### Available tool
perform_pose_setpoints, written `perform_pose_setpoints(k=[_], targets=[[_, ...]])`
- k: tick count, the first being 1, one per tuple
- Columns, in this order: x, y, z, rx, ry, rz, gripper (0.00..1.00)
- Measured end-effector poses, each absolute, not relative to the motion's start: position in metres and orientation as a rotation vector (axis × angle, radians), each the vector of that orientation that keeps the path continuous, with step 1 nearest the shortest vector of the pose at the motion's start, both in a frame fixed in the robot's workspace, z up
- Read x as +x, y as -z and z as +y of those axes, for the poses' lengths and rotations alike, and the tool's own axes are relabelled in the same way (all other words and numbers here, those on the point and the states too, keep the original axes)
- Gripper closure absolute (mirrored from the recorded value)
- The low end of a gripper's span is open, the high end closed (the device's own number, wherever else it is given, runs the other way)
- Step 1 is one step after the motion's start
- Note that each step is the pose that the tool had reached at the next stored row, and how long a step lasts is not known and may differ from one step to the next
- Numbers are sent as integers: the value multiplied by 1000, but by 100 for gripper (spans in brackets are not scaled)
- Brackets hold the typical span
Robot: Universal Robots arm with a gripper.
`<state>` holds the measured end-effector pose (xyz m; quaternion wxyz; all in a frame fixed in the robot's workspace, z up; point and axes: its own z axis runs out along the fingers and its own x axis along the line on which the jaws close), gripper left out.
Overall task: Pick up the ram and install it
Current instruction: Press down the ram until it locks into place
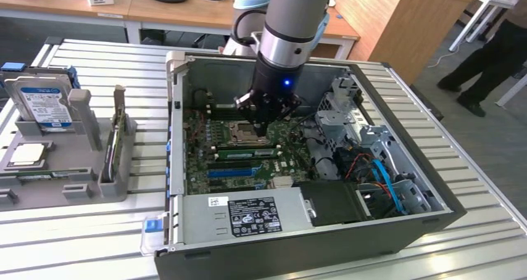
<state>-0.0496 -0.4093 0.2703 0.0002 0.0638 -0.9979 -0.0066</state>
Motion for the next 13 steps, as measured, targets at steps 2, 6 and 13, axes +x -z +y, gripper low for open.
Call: perform_pose_setpoints(k=[2, 6, 13], targets=[[-50, -270, -409, 150, 21, -3138, 89], [-50, -270, -409, 50, 21, -3141, 89], [-50, -270, -409, -40, 21, -3142, 89]])
